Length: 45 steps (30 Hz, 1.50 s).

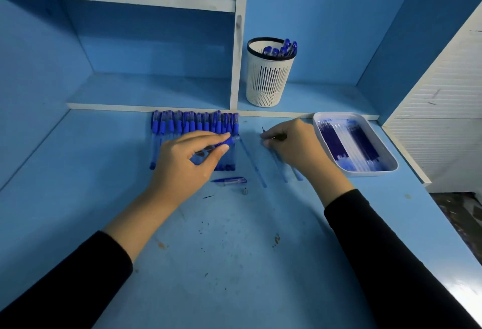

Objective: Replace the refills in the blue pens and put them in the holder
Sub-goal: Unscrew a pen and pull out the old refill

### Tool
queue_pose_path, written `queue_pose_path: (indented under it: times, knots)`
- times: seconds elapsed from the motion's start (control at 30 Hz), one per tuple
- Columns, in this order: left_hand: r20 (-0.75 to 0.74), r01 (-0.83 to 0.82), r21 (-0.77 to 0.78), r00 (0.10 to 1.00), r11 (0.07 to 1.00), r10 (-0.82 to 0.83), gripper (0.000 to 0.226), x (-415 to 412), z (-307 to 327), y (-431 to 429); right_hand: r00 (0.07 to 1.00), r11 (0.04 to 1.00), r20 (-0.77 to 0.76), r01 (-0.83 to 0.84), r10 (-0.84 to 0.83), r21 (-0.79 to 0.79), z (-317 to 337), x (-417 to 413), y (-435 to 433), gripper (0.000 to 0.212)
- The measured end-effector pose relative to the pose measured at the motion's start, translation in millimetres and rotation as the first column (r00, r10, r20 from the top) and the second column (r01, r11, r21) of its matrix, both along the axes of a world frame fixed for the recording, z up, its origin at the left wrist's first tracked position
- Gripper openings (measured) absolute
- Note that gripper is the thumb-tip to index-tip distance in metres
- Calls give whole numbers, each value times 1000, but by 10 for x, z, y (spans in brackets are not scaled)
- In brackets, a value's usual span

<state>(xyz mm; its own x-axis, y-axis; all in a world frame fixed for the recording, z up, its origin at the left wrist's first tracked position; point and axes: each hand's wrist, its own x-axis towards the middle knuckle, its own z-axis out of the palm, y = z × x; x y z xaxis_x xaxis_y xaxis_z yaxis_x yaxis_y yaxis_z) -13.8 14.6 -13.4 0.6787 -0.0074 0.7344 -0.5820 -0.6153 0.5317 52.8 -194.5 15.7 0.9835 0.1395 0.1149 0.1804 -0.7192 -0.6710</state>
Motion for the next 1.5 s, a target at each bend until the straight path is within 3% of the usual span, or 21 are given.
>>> queue_pose_path:
  times: [0.13,0.3,0.47,0.83,1.03,1.2,1.5]
  knots:
    - [-23,21,1,1000,1000,-21,20,-3,-13,20,995,996,93,-23,31,-86,-40,-61,8,27]
    - [-42,17,0,999,1000,-17,21,-15,0,27,918,963,298,-226,260,-145,-118,-233,57,20]
    - [-28,2,-10,1000,1000,-3,20,-16,-7,17,865,911,298,-349,403,-218,-199,-307,18,13]
    - [-58,29,-43,998,999,-32,21,23,14,-38,881,921,300,-294,365,-256,-222,-270,-104,14]
    - [-52,49,-19,997,999,-50,19,123,18,-124,902,955,329,-223,279,-197,-256,-214,-281,14]
    - [-23,47,4,999,999,-47,18,218,29,-221,940,947,194,-238,281,-215,-296,-196,-340,36]
    - [-51,82,-11,995,997,-82,19,263,18,-239,955,950,161,-208,248,-231,-277,-212,-364,36]
